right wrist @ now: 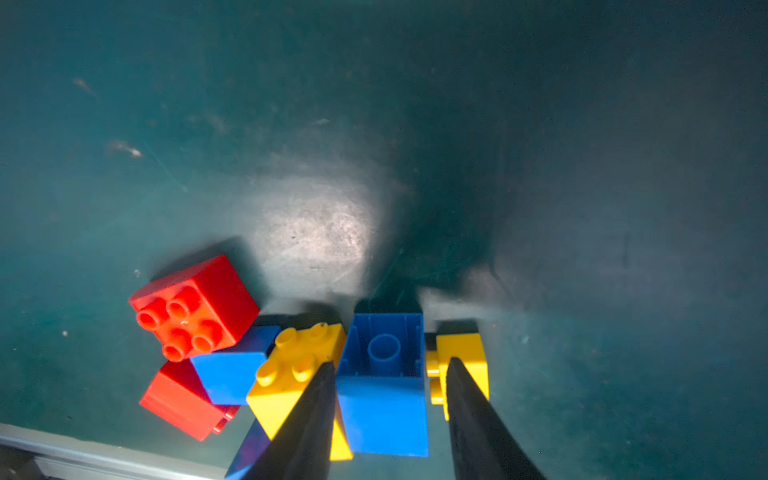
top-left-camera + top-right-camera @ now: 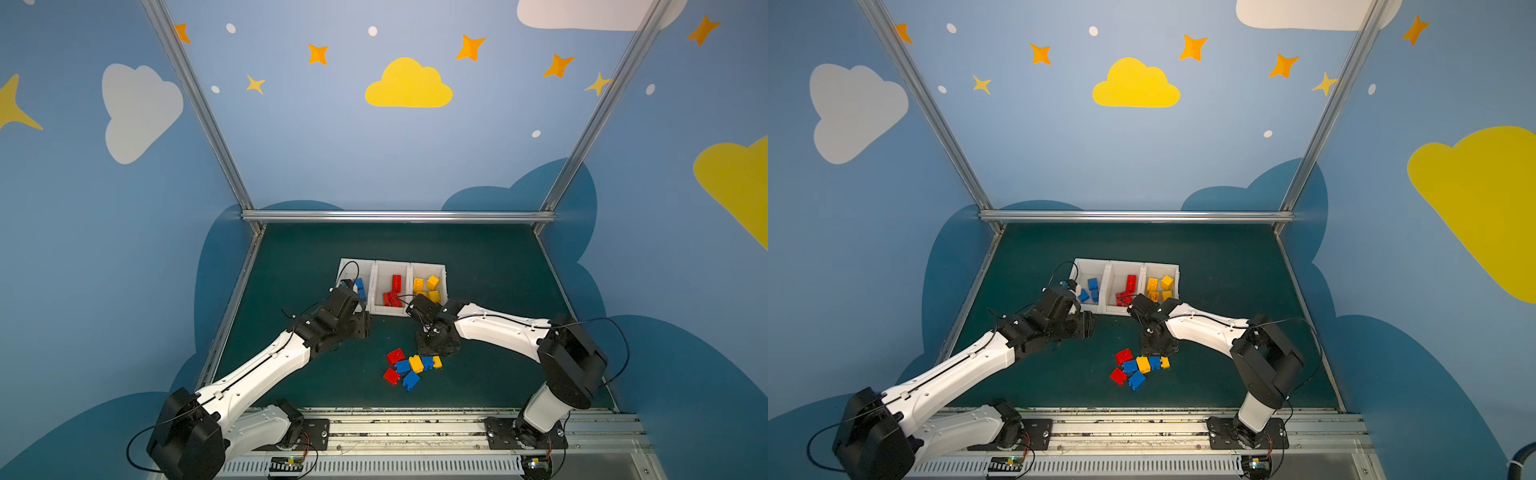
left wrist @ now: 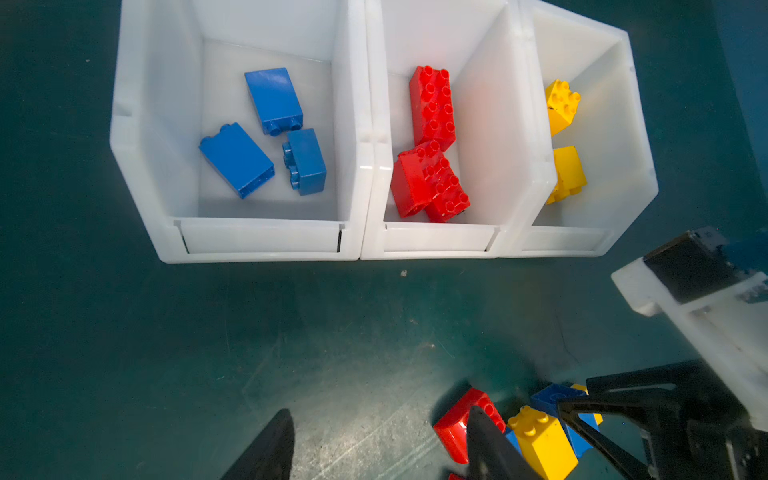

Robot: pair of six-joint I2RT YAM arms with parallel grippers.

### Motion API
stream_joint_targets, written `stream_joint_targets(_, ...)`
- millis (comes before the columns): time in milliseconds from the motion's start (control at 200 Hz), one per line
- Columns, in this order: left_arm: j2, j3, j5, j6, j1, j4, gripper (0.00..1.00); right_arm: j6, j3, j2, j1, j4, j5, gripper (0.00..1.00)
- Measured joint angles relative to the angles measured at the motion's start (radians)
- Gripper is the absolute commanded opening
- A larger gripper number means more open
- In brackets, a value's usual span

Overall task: Sort the legos into containers by color
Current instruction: 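Lower the right gripper onto a blue 2x2 brick and close on it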

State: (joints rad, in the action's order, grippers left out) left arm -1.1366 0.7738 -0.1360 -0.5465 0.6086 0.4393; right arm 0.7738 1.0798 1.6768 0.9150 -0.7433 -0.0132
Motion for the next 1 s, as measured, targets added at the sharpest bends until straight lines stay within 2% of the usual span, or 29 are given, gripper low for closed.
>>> stream_joint_targets(340, 0.000, 0.000, 0.000, -0.001, 0.000, 0.000, 0.66, 0.000, -0.006, 0.026, -0.003, 0.009, 0.013, 0.40)
stream_joint_targets(541, 0.000, -0.006, 0.000, -0.001, 0.000, -0.001, 0.66, 0.000, -0.010, 0.041, -0.002, 0.011, 0.019, 0.29)
stream_joint_targets(696, 0.014, -0.019, -0.004, -0.002, 0.000, 0.002, 0.66, -0.013, 0.004, 0.041, -0.002, -0.006, 0.018, 0.27)
stream_joint_targets(821, 0.055, -0.029, -0.016, -0.005, 0.000, 0.002, 0.66, -0.051, 0.092, 0.041, -0.008, -0.064, 0.008, 0.27)
stream_joint_targets(996, 0.131, -0.074, -0.029, -0.024, -0.003, 0.011, 0.67, -0.140, 0.327, 0.056, -0.047, -0.111, 0.000, 0.27)
